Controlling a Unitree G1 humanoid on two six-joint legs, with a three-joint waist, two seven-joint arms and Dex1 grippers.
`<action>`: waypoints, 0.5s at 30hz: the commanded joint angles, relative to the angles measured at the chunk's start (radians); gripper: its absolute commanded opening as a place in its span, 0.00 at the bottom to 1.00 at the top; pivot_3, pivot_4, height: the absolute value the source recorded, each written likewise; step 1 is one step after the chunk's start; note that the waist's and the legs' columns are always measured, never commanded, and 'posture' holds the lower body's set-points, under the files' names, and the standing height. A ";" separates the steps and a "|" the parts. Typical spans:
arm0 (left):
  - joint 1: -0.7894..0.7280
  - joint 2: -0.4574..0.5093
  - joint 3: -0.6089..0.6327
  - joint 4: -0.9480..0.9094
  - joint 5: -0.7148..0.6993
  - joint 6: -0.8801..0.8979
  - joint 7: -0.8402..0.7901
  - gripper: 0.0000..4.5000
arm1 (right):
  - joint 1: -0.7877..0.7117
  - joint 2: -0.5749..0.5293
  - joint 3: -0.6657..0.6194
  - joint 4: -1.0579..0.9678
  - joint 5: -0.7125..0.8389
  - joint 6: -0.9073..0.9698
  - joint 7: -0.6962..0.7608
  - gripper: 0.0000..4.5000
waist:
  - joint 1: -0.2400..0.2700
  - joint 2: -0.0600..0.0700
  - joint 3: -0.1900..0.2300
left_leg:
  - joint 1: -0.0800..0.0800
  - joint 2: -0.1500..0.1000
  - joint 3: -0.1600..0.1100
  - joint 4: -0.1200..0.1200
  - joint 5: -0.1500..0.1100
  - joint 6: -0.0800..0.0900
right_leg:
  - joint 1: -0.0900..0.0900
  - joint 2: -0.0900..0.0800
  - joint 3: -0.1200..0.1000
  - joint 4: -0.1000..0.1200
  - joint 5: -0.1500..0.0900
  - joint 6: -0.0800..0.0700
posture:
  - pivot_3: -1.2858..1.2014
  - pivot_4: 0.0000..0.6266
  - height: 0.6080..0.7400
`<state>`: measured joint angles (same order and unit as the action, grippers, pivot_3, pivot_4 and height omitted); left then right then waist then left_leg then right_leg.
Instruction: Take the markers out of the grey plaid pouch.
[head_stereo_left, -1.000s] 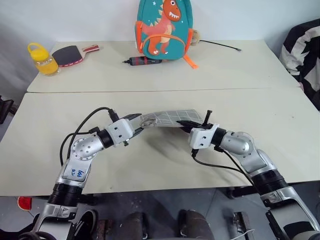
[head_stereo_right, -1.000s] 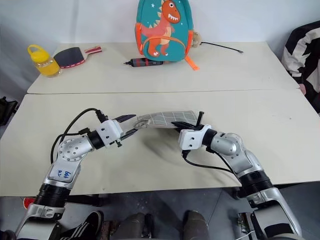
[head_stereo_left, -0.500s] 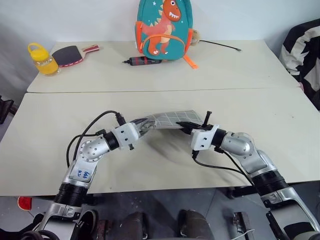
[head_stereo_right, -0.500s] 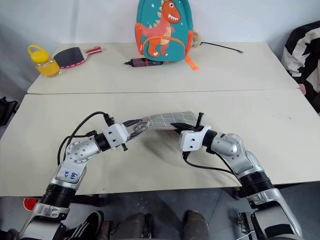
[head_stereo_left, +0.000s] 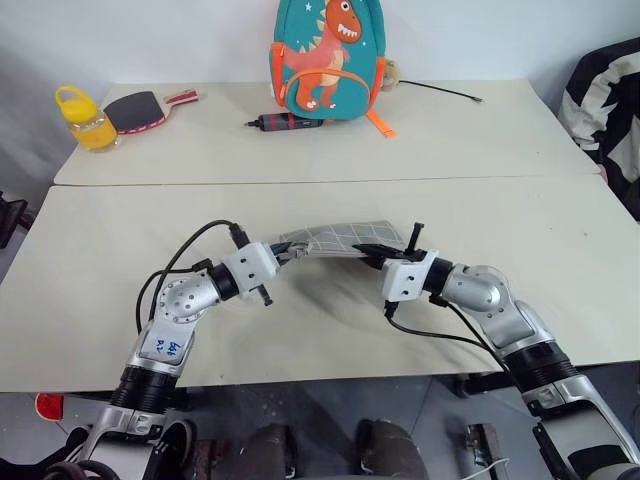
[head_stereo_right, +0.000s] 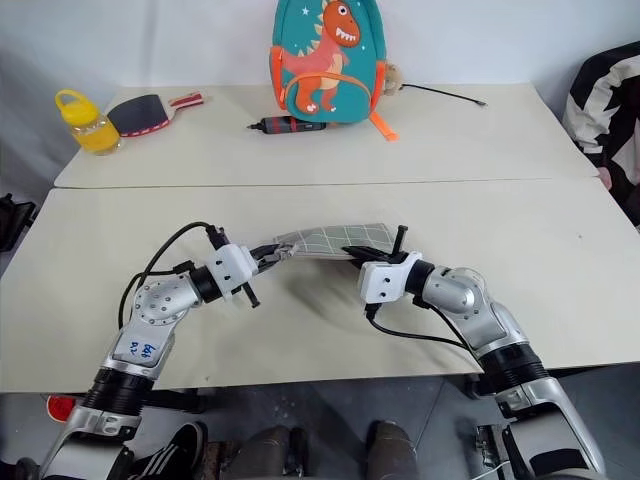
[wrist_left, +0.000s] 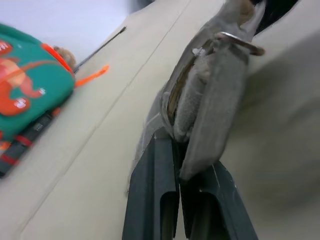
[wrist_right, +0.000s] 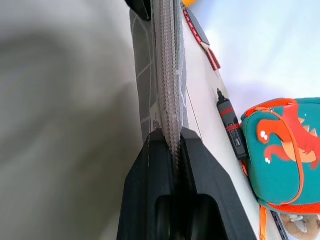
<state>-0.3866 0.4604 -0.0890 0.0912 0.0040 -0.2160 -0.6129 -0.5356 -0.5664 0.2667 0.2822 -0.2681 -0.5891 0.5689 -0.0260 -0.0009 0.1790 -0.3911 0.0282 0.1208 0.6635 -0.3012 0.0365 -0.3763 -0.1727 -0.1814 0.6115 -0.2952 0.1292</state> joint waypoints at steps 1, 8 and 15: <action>0.001 0.006 0.030 -0.033 0.005 -0.007 0.030 0.24 | -0.008 -0.014 -0.034 -0.023 0.018 -0.014 -0.008 0.00 | 0.000 0.000 0.000 | 0.000 0.000 0.000 0.000 0.000 0.000 | 0.000 0.000 0.000 0.000 0.000 0.000 | 0.52 0.24 1.00; 0.003 0.020 0.030 -0.015 0.021 -0.024 0.039 0.38 | -0.002 -0.015 -0.033 -0.029 0.030 -0.017 0.000 0.00 | 0.000 0.000 0.000 | 0.000 0.000 0.000 0.000 0.000 0.000 | 0.000 0.000 0.000 0.000 0.000 0.000 | 0.52 0.24 1.00; 0.029 0.026 0.024 0.000 0.028 -0.034 0.041 0.38 | 0.001 -0.015 -0.031 -0.037 0.036 -0.014 0.003 0.00 | -0.001 0.000 0.000 | 0.000 0.000 0.000 0.000 0.000 0.000 | 0.000 0.000 0.000 0.000 0.000 0.000 | 0.52 0.24 1.00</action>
<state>-0.3640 0.4814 -0.0772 0.0960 0.0294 -0.2312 -0.5818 -0.5354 -0.5687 0.2659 0.2822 -0.2554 -0.5892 0.5702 -0.0267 -0.0009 0.1790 -0.3911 0.0282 0.1208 0.6634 -0.3012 0.0365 -0.3763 -0.1727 -0.1814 0.6115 -0.2953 0.1292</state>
